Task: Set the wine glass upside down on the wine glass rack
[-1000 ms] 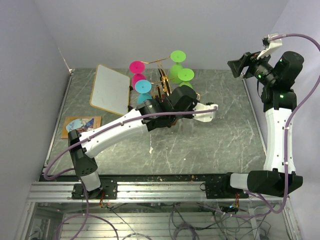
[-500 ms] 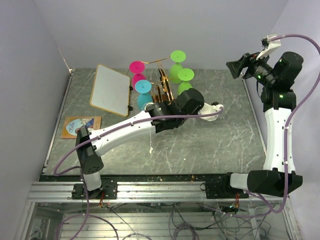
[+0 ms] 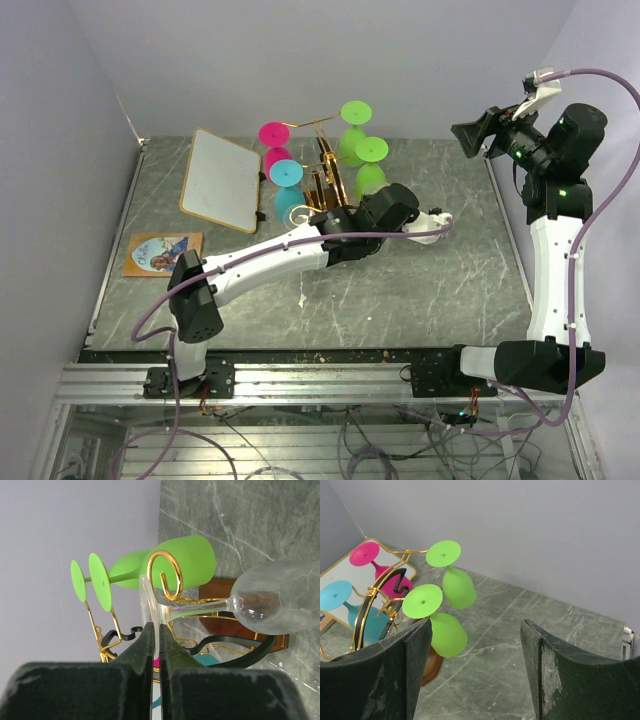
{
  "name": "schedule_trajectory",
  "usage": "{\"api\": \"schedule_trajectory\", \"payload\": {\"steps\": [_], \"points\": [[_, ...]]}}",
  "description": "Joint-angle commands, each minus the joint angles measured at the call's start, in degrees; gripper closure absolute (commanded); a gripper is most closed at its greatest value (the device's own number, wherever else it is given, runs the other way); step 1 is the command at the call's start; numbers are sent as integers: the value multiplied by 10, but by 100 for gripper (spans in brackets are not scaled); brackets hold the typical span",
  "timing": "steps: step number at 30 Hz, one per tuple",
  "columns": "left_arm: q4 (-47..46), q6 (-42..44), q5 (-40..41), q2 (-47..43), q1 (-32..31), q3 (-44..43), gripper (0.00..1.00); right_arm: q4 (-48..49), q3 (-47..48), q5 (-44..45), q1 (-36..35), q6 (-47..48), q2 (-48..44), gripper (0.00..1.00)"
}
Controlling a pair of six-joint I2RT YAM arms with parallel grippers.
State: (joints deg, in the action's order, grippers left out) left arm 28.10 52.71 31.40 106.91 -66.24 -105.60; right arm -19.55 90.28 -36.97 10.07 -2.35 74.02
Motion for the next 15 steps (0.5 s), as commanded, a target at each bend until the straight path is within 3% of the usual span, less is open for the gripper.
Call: {"api": "schedule_trajectory", "payload": {"steps": [1,15], "points": [[-33,-1,21,12,-3,-36,93,12,-9,-11,5,1,-13,29],[-24,-20,7,52,-3,-86,93,16,-21,-17,6,3,-21,29]]}}
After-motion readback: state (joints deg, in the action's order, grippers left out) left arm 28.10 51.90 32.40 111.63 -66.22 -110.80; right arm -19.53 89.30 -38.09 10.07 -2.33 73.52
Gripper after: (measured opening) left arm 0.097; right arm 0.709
